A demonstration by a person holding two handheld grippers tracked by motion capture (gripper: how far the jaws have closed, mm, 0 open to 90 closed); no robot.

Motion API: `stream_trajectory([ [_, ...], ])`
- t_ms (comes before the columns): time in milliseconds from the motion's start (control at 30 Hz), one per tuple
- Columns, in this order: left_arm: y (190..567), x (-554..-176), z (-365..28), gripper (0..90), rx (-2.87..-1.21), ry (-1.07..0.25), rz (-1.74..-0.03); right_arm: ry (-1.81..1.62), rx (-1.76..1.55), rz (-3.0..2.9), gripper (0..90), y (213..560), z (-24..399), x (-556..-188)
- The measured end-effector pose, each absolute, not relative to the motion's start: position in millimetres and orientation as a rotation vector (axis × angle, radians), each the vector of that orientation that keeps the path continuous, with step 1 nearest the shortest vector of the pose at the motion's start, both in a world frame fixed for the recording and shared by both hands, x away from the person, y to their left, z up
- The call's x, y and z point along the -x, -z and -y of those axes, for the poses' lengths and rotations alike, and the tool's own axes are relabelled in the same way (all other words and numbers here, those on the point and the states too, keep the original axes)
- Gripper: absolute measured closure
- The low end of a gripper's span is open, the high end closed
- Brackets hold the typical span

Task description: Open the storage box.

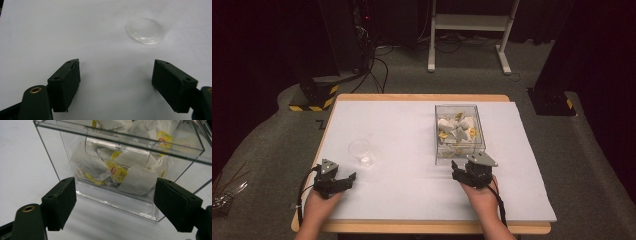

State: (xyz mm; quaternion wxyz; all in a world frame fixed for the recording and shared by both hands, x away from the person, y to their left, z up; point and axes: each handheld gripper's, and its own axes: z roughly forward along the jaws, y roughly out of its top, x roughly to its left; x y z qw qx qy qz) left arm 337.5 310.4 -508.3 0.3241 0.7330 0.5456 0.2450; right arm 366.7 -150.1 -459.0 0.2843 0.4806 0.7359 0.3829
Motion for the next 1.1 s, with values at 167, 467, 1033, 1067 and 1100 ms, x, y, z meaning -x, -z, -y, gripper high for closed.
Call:
stream_trajectory([
  [167, 508, -338, -310, 23.0, -1.924, -0.642, -1.431, -1.032, -1.301, -1.950, 18.9, 456, 146, -372],
  [467, 508, -338, -310, 23.0, -1.924, -0.642, -1.431, -1.035, -1.342, -1.894, 21.4, 453, 137, -383],
  [1033, 508, -338, -310, 23.0, -1.924, -0.642, -1.431, -1.001, -1.382, -1.811, 31.4, 455, 124, -384],
  [1067, 508, -338, -310, 23.0, -1.923, -0.644, -1.431, -1.005, -1.388, -1.807, 31.8, 455, 125, -384],
  [1100, 508, -338, -310, 23.0, -1.925, -0.642, -1.431, -1.005, -1.388, -1.807, 31.8, 455, 125, -384],
])
